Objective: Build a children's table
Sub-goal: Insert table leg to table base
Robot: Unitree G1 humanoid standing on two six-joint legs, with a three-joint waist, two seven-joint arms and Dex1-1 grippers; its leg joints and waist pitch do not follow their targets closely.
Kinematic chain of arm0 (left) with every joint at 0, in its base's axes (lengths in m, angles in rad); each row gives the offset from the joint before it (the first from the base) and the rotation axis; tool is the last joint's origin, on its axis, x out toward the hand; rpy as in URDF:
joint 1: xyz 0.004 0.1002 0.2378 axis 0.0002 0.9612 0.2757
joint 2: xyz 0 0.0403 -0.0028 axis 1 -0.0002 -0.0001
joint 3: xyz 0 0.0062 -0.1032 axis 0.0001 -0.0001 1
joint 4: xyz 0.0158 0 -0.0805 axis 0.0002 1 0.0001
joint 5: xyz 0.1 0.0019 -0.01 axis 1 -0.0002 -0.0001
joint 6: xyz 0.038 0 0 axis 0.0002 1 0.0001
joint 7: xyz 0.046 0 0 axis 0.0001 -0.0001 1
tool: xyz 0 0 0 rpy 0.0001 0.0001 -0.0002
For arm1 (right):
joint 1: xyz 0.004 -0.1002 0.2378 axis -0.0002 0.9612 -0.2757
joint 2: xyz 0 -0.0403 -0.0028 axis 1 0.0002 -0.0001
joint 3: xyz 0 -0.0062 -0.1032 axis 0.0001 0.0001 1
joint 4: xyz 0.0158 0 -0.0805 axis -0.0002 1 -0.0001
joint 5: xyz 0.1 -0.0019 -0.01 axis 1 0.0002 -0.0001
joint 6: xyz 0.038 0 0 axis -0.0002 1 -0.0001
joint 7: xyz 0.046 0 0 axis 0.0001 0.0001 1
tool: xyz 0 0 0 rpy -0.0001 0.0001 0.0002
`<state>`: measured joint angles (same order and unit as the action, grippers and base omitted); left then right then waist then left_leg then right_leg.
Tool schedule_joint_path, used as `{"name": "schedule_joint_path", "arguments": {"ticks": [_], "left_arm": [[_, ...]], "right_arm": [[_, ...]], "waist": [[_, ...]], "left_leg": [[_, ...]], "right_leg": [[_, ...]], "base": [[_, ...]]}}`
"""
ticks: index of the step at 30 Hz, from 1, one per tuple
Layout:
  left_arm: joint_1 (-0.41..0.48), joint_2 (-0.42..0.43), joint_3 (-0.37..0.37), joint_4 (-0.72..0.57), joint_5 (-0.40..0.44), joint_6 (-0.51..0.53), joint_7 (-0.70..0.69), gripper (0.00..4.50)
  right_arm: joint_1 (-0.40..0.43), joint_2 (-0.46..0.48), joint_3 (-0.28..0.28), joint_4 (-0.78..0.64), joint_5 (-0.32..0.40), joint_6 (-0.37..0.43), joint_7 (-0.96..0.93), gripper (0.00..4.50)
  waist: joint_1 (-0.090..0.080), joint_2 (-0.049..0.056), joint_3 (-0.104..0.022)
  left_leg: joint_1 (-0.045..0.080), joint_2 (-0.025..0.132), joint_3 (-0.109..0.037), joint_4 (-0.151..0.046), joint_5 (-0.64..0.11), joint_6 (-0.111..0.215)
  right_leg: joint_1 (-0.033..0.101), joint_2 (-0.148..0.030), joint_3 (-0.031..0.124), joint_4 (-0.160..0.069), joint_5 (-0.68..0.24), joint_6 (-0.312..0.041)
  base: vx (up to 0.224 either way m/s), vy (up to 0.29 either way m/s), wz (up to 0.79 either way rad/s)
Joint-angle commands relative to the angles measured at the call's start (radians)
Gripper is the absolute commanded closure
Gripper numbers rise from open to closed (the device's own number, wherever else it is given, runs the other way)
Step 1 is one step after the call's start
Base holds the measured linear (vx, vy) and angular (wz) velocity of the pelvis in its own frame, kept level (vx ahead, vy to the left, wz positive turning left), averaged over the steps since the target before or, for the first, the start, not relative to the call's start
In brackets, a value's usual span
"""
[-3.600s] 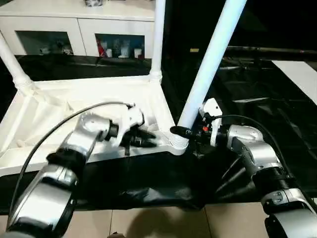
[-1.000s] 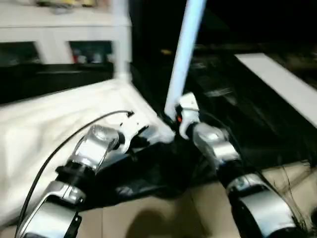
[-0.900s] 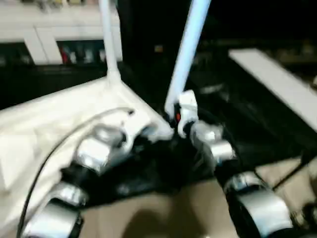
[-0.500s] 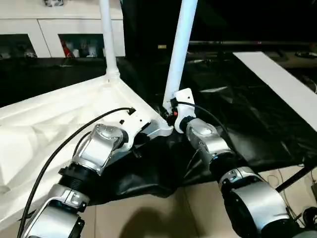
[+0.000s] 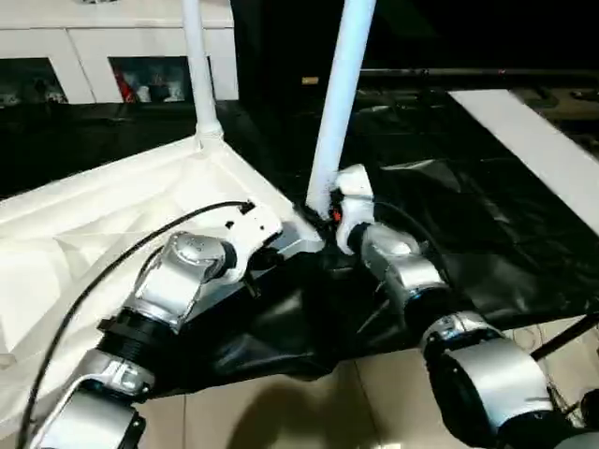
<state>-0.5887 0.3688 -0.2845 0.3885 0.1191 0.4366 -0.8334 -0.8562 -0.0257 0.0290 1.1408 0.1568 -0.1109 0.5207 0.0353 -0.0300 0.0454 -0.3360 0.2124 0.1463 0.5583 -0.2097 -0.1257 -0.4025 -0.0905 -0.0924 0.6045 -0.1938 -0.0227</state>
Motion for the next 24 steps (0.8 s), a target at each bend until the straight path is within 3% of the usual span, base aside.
{"name": "schedule_joint_path", "arguments": {"ticks": [1, 3, 9, 10, 11, 12, 13, 16, 21, 23, 24], "left_arm": [[0.001, 0.031, -0.006, 0.033, 0.02, -0.031, -0.01, 4.5], [-0.002, 0.04, -0.005, 0.04, 0.017, -0.04, -0.014, 4.5], [-0.006, 0.068, -0.007, 0.064, 0.0, -0.129, -0.064, 4.5], [-0.002, 0.077, -0.008, 0.064, -0.008, -0.154, -0.089, 4.5], [-0.002, 0.077, -0.008, 0.064, -0.008, -0.154, -0.089, 4.5], [0.014, 0.099, -0.017, 0.061, -0.037, -0.245, -0.175, 4.5], [0.018, 0.106, -0.019, 0.06, -0.043, -0.263, -0.195, 4.5], [0.03, 0.126, -0.029, 0.058, -0.067, -0.328, -0.267, 4.5], [0.036, 0.146, -0.018, 0.063, -0.112, -0.364, -0.357, 4.5], [0.035, 0.149, -0.018, 0.063, -0.115, -0.364, -0.369, 4.5], [0.032, 0.151, -0.02, 0.07, -0.122, -0.373, -0.385, 4.5]], "right_arm": [[0.019, -0.02, 0.002, 0.026, -0.001, 0.033, 0.028, 1.52], [0.014, -0.032, 0.009, 0.013, -0.002, 0.028, 0.066, 1.32], [0.017, -0.074, 0.012, -0.061, 0.006, 0.03, 0.249, 0.81], [0.027, -0.092, 0.022, -0.089, 0.011, 0.037, 0.306, 0.81], [0.027, -0.092, 0.022, -0.089, 0.011, 0.037, 0.306, 0.81], [0.054, -0.131, 0.047, -0.149, 0.012, 0.039, 0.412, 0.81], [0.069, -0.149, 0.059, -0.176, 0.012, 0.032, 0.454, 0.81], [0.1, -0.182, 0.074, -0.228, 0.015, 0.023, 0.532, 0.81], [0.159, -0.223, 0.124, -0.269, -0.024, 0.002, 0.633, 0.81], [0.165, -0.222, 0.128, -0.269, -0.031, -0.004, 0.63, 0.81], [0.178, -0.223, 0.134, -0.289, -0.036, -0.002, 0.633, 0.81]], "waist": [[0.004, 0.014, -0.061], [0.005, 0.013, -0.062], [0.008, 0.009, -0.065], [0.007, 0.002, -0.064], [0.009, 0.003, -0.064], [0.013, 0.002, -0.063], [0.012, -0.002, -0.065], [0.022, -0.002, -0.067], [0.039, 0.003, -0.064], [0.043, 0.007, -0.064], [0.048, 0.004, -0.062]], "left_leg": [[-0.018, 0.01, 0.015, -0.054, -0.028, 0.08], [-0.017, 0.01, 0.019, -0.05, -0.031, 0.098], [-0.024, 0.013, 0.022, -0.041, 0.015, 0.127], [-0.025, 0.011, 0.024, -0.039, 0.025, 0.139], [-0.025, 0.01, 0.024, -0.038, 0.022, 0.144], [-0.023, 0.012, 0.023, -0.037, 0.025, 0.157], [-0.024, 0.013, 0.025, -0.035, 0.028, 0.161], [-0.02, 0.016, 0.028, -0.031, 0.053, 0.171], [-0.011, 0.023, 0.033, -0.031, 0.031, 0.152], [-0.012, 0.022, 0.033, -0.031, 0.013, 0.134], [-0.012, 0.021, 0.034, -0.033, -0.013, 0.114]], "right_leg": [[0.064, -0.047, 0.052, -0.048, 0.014, -0.265], [0.065, -0.047, 0.052, -0.044, 0.052, -0.289], [0.066, -0.047, 0.05, -0.034, 0.098, -0.301], [0.066, -0.044, 0.049, -0.034, 0.107, -0.302], [0.068, -0.045, 0.049, -0.033, 0.107, -0.301], [0.066, -0.046, 0.048, -0.034, 0.1, -0.302], [0.068, -0.046, 0.049, -0.033, 0.106, -0.298], [0.065, -0.044, 0.051, -0.026, 0.131, -0.305], [0.055, -0.042, 0.049, -0.024, 0.111, -0.317], [0.055, -0.043, 0.05, -0.023, 0.094, -0.315], [0.056, -0.043, 0.051, -0.026, 0.068, -0.306]], "base": [[0.0, 0.0, 0.0], [0.0, 0.0, 0.0], [0.0, 0.0, 0.0], [0.0, 0.0, 0.0], [0.0, 0.0, 0.0], [0.0, 0.0, 0.0], [0.0, 0.0, 0.0], [0.0, 0.0, 0.0], [0.0, 0.0, 0.0], [0.0, 0.0, 0.0], [0.0, 0.0, 0.0]]}}
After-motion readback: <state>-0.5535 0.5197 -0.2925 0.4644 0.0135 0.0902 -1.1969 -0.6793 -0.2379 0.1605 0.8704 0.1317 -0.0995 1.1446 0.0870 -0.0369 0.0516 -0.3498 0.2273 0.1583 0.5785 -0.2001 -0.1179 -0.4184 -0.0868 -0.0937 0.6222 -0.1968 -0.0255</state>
